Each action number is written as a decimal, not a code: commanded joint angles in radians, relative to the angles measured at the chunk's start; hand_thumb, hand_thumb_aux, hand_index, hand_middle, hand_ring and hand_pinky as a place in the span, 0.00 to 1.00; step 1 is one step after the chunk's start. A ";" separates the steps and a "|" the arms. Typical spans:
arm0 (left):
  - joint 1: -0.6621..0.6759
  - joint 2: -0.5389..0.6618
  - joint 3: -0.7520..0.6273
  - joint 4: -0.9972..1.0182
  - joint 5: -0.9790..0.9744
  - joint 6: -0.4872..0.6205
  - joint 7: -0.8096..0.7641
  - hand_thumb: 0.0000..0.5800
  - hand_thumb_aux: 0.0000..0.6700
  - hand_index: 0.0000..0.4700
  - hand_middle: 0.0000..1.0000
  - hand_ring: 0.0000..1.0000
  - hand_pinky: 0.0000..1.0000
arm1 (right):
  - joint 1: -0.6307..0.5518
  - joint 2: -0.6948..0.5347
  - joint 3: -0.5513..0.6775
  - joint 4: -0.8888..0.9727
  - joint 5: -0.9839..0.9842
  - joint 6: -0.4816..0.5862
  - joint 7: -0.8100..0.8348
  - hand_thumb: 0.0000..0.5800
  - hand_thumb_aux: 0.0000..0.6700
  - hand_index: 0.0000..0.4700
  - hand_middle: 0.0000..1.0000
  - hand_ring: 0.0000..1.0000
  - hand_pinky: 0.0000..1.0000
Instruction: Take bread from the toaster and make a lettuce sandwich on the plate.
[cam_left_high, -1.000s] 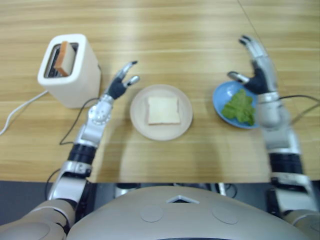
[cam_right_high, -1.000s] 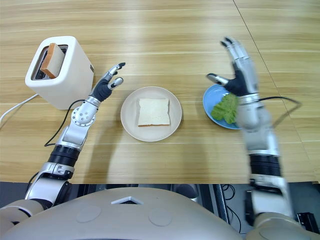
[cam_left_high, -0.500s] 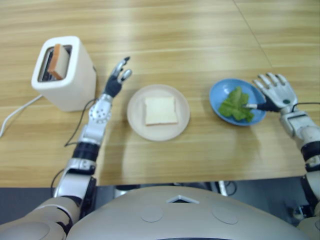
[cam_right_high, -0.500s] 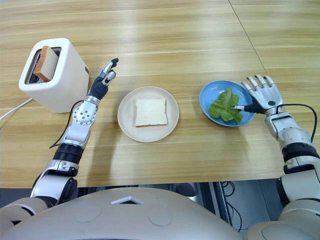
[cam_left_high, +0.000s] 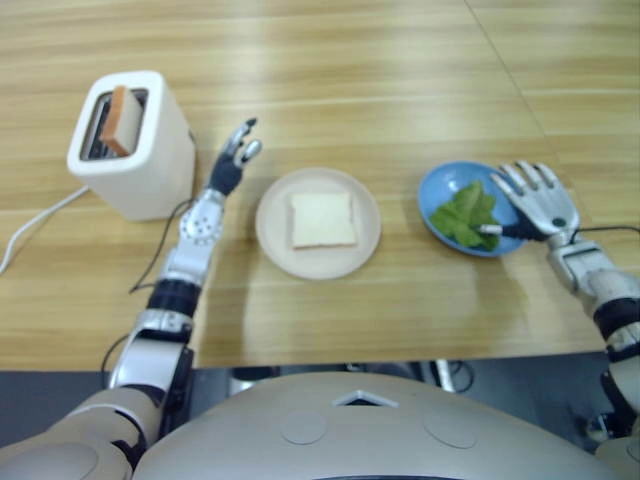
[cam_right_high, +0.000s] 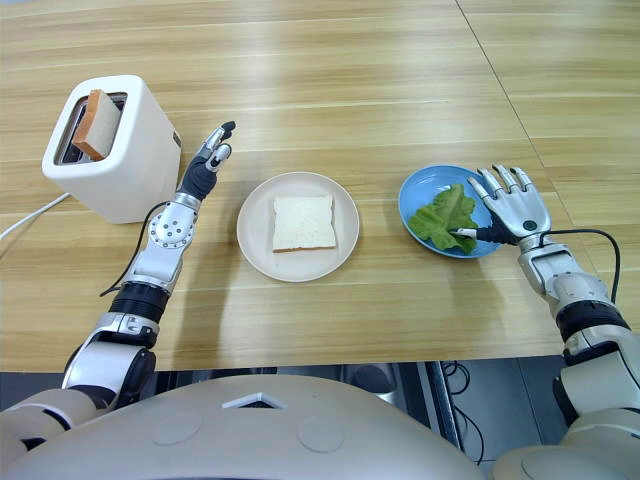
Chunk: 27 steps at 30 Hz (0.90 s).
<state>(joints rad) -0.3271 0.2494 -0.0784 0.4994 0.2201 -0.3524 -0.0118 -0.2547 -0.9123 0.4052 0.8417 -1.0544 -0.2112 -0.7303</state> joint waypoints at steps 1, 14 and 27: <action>-0.005 -0.002 0.006 0.028 0.000 -0.003 0.009 0.00 0.00 0.00 0.00 0.00 0.00 | 0.040 -0.037 -0.043 -0.085 0.045 0.036 0.017 0.00 0.00 0.00 0.00 0.00 0.00; -0.011 0.003 0.004 0.060 0.003 -0.015 0.019 0.00 0.00 0.00 0.00 0.00 0.00 | 0.160 -0.050 -0.041 -0.262 0.046 0.063 0.105 0.00 0.00 0.00 0.00 0.00 0.00; -0.028 0.004 0.003 0.124 0.003 -0.032 0.029 0.00 0.00 0.00 0.00 0.00 0.00 | 0.164 -0.006 0.015 -0.235 0.023 0.036 0.108 0.00 0.00 0.00 0.00 0.00 0.00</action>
<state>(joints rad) -0.3482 0.2498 -0.0790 0.5939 0.2215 -0.3816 0.0179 -0.0894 -0.9310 0.3958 0.5923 -1.0205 -0.1604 -0.6304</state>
